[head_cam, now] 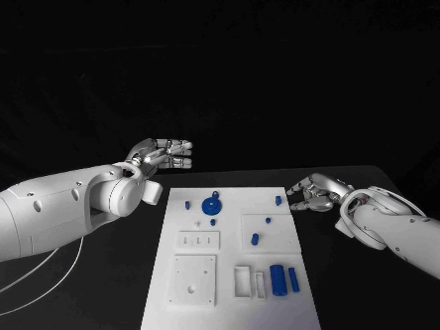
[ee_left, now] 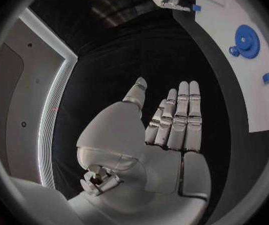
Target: Assemble the parts on the task board
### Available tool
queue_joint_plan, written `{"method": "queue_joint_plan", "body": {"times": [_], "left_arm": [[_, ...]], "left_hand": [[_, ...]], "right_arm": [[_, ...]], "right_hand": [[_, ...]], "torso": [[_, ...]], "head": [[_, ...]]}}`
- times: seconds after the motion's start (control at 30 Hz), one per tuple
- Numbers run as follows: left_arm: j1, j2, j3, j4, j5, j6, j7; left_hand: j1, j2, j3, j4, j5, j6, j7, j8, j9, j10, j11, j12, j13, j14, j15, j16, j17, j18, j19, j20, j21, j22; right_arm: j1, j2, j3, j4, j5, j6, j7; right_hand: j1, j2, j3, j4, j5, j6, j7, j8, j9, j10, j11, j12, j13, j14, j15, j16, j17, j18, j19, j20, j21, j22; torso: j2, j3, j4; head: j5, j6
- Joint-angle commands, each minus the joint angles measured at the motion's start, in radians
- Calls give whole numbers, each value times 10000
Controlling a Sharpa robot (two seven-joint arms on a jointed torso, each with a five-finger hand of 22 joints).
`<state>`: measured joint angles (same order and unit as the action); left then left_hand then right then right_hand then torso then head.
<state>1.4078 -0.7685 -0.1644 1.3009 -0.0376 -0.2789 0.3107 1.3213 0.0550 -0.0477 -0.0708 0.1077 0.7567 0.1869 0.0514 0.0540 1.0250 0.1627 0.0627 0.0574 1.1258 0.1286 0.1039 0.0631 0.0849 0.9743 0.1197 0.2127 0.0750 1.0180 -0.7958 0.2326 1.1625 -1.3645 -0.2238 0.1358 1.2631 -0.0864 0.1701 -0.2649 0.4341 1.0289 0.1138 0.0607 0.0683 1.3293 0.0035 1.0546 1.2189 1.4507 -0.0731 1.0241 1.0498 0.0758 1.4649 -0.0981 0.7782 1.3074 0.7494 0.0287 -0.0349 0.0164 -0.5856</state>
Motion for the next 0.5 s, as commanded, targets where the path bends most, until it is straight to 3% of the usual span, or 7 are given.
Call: {"method": "queue_joint_plan", "body": {"times": [0.03,0.2,0.4,0.5], "left_arm": [[6,26,9,-14,-154,155,53],[6,42,9,-30,-216,139,8],[6,36,9,-8,-271,105,-48],[6,29,9,12,-279,99,-62]], "left_hand": [[41,-56,2,-75,-48,-59,-29,14,-3,-57,-4,-16,9,13,39,-68,10,-80,3,9,30,-14],[109,-78,14,-173,-84,-49,-32,14,-2,-55,-6,-15,9,17,36,-69,11,-78,2,8,32,-14],[211,-86,37,-292,-75,-22,-30,16,-1,-53,-8,-18,8,26,31,-69,10,-75,8,2,42,-11],[215,-84,36,-321,-74,-21,-29,16,-1,-52,-6,-18,9,24,33,-73,10,-75,7,1,46,-11]], "right_arm": [[-44,128,4,-111,-310,63,164],[-71,273,7,-181,-445,-95,86],[-82,444,10,-284,-580,-252,-80],[-85,518,11,-349,-600,-458,-199]], "right_hand": [[-120,-11,-41,-28,115,-56,-21,20,-8,-50,-9,24,17,-19,-27,33,23,9,349,12,43,925],[-208,19,-14,15,227,-13,-32,13,-11,-24,-21,67,47,5,-17,85,93,26,374,17,101,934],[-284,20,21,67,86,-15,-33,19,-9,-23,-22,71,55,7,-18,88,124,42,376,20,110,933],[-300,26,-204,317,13,-26,-42,20,-6,-22,-26,75,63,12,-14,76,143,60,382,26,100,927]], "torso": [[5,12,0],[15,-5,48],[29,-2,36],[20,-2,30]], "head": [[-6,21],[-36,-23],[-4,-57],[14,-89]]}}
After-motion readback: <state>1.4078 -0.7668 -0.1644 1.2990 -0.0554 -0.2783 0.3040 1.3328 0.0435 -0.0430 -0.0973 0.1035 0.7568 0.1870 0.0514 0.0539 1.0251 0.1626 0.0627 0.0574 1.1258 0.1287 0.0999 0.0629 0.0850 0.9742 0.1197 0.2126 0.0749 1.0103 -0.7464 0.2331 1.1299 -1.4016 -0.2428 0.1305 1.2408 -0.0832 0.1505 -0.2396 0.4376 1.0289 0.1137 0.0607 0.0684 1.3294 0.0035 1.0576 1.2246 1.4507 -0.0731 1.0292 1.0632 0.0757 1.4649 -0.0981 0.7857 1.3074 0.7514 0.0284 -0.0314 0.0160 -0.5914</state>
